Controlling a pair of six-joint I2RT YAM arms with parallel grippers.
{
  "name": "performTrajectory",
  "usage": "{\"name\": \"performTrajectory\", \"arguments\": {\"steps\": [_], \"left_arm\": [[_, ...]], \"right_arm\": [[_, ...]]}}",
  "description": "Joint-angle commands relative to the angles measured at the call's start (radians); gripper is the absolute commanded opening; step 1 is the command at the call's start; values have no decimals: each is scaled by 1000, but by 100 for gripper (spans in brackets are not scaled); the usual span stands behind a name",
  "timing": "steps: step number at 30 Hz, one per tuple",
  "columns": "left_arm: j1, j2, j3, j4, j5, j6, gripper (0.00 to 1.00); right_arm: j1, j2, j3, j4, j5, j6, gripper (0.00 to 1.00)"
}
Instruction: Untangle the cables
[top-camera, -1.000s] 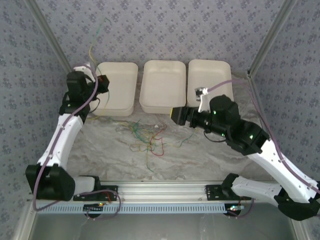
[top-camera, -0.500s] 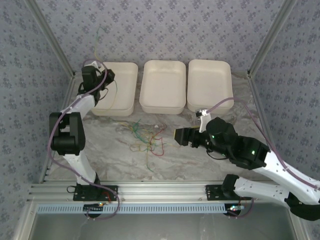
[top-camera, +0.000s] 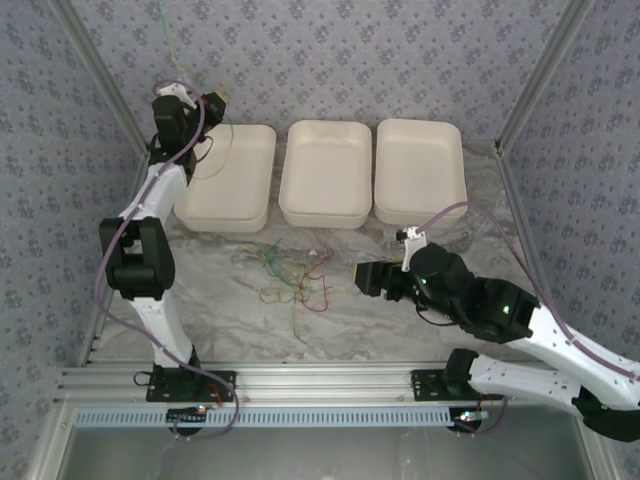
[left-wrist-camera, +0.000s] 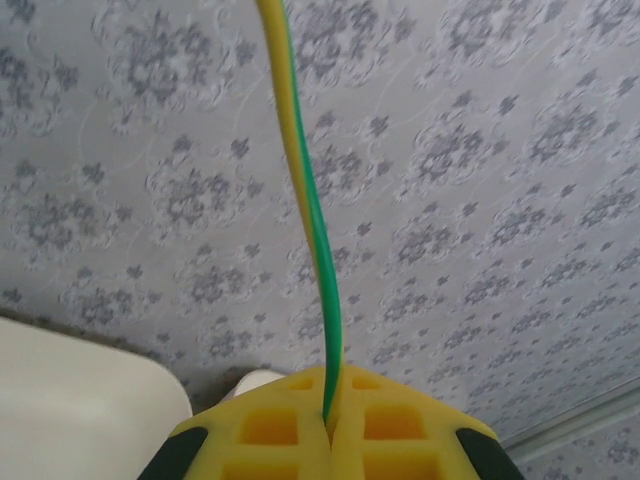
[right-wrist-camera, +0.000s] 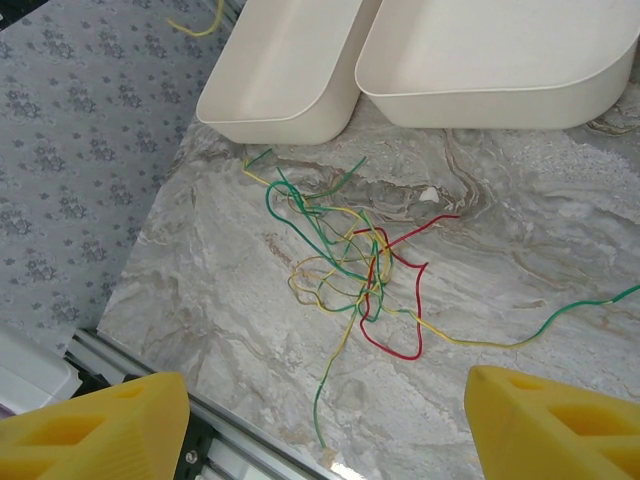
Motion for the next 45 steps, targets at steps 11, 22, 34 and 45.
{"name": "performTrajectory", "arguments": {"steps": [11,22,34,45], "left_arm": [[-30,13,-261,-150,-5,21,0],[-36,96,-121,-547,36,-61,0],[-45,42,-255,-418,42,-161,0],[-40,-127,-549,-101,59,-162,0]], "right_arm": [[31,-21,-18,-5,35,19,74],[38,-38,-26,-1,37,23,73],[39,-78,-48,-20,53,25,73],[39,-74,-69,24,33,13,73]]}}
